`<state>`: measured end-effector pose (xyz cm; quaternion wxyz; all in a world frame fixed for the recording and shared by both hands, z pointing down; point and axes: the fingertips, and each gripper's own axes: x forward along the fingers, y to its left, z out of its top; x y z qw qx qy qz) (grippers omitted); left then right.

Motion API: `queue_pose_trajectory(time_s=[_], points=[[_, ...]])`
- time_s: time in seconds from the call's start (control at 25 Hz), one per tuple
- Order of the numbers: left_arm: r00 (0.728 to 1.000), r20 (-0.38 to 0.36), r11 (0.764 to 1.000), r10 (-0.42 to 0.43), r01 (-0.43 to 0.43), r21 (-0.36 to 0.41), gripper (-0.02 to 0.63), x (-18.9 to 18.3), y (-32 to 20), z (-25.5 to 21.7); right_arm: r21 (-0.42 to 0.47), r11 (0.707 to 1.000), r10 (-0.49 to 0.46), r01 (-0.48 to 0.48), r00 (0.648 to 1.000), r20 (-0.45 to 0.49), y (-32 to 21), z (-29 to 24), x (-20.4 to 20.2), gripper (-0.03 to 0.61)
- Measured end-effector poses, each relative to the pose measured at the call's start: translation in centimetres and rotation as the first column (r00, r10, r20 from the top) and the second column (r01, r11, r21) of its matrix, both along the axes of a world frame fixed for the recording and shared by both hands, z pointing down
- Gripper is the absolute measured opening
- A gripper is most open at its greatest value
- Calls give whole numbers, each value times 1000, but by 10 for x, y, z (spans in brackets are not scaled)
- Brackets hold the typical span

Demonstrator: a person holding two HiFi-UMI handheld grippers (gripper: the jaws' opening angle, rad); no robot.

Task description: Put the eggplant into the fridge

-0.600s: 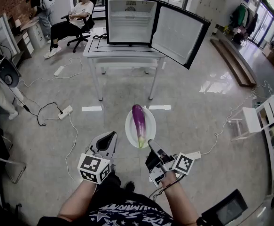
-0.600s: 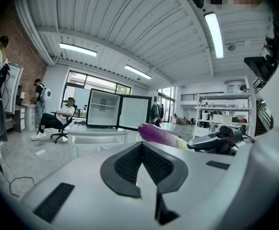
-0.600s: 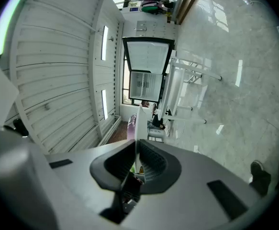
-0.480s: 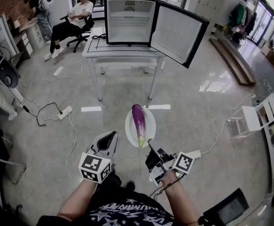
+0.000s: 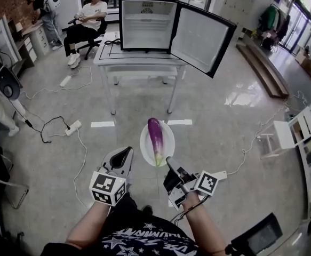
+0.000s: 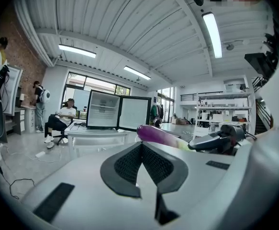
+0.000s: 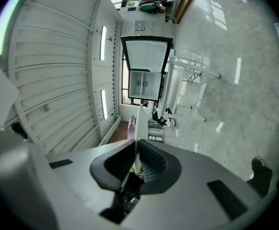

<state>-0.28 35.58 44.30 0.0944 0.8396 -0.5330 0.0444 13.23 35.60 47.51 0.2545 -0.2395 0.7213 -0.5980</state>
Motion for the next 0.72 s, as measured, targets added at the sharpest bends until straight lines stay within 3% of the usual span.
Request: queue_pose_trajectory(time_s=[0.72], points=[[1000, -1, 1000, -13, 13, 13, 9, 13, 4, -4, -3, 1000, 5, -5, 998, 56, 4, -5, 17, 23]])
